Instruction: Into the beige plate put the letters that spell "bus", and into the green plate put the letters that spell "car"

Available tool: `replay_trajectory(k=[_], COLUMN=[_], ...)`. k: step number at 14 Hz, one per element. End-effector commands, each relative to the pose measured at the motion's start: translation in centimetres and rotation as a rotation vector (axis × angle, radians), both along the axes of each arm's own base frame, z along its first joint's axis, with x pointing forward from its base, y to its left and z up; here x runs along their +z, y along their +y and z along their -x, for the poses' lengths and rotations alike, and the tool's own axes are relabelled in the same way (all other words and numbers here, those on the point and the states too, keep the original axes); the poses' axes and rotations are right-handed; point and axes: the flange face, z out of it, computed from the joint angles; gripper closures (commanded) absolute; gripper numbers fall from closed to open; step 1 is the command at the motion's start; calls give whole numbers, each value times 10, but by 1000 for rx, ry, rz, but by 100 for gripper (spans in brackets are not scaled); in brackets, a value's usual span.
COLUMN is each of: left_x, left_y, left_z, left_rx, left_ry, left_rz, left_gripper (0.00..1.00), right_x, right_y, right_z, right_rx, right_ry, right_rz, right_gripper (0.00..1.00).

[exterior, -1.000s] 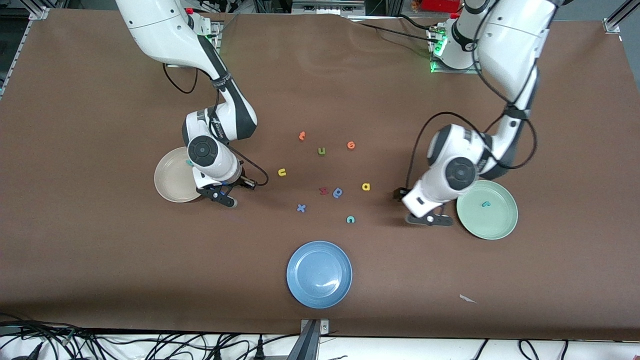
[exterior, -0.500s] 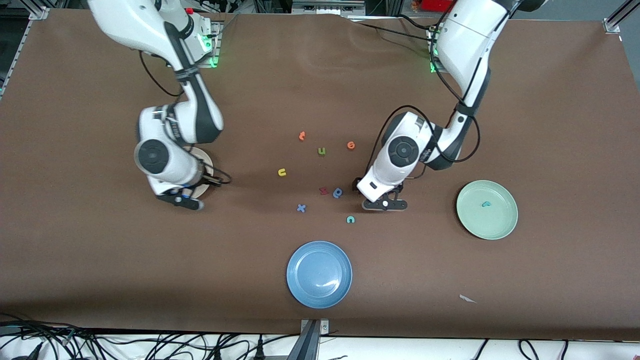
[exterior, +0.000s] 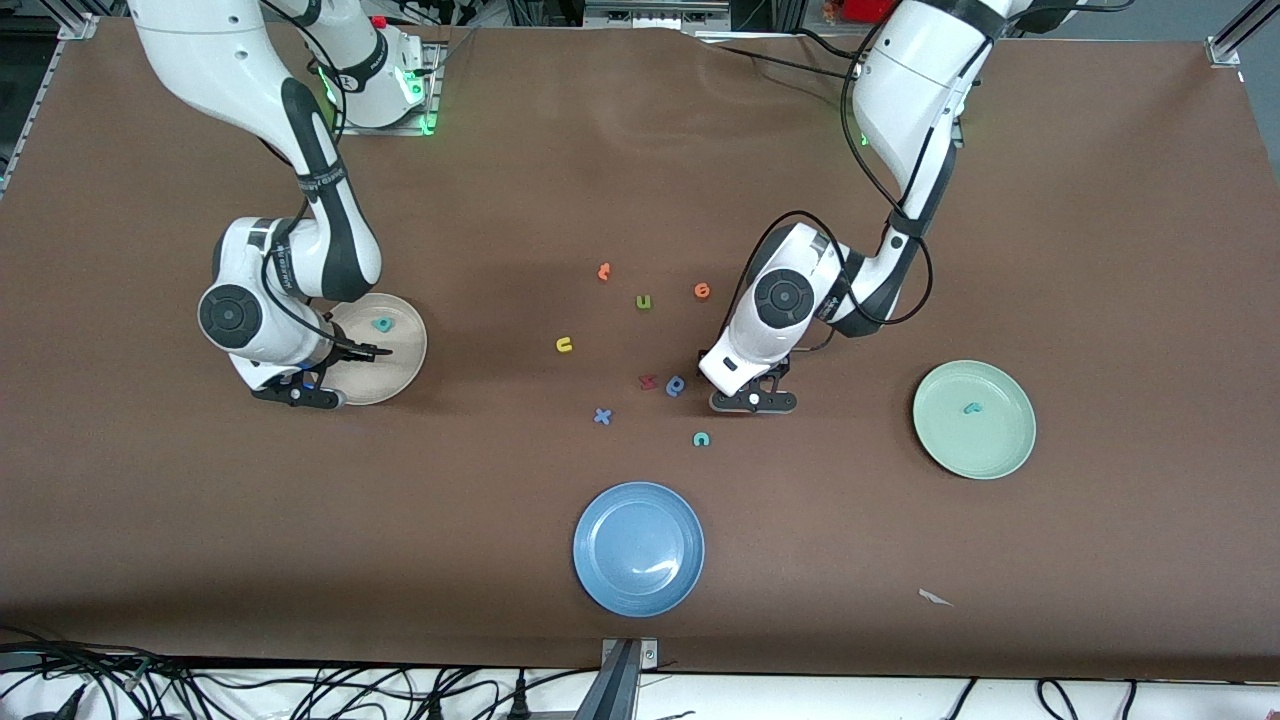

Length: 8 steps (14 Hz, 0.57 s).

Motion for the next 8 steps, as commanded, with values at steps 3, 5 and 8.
replay_trajectory(k=[3, 5, 8], left_x=[3, 2, 2], left_y=[-2, -3, -3], left_z=[7, 8, 8], left_rx=[3, 5, 9], left_ry=[15, 16, 16], left_rz=[-10, -11, -12], left_gripper=[54, 67, 81], right_x=[42, 73, 91], right_y=[14, 54, 136], right_z=[-16, -34, -36], right_rx=[15, 3, -131], right_ry=[15, 25, -8], right_rz=[-53, -66, -72], right_gripper=[0, 0, 0])
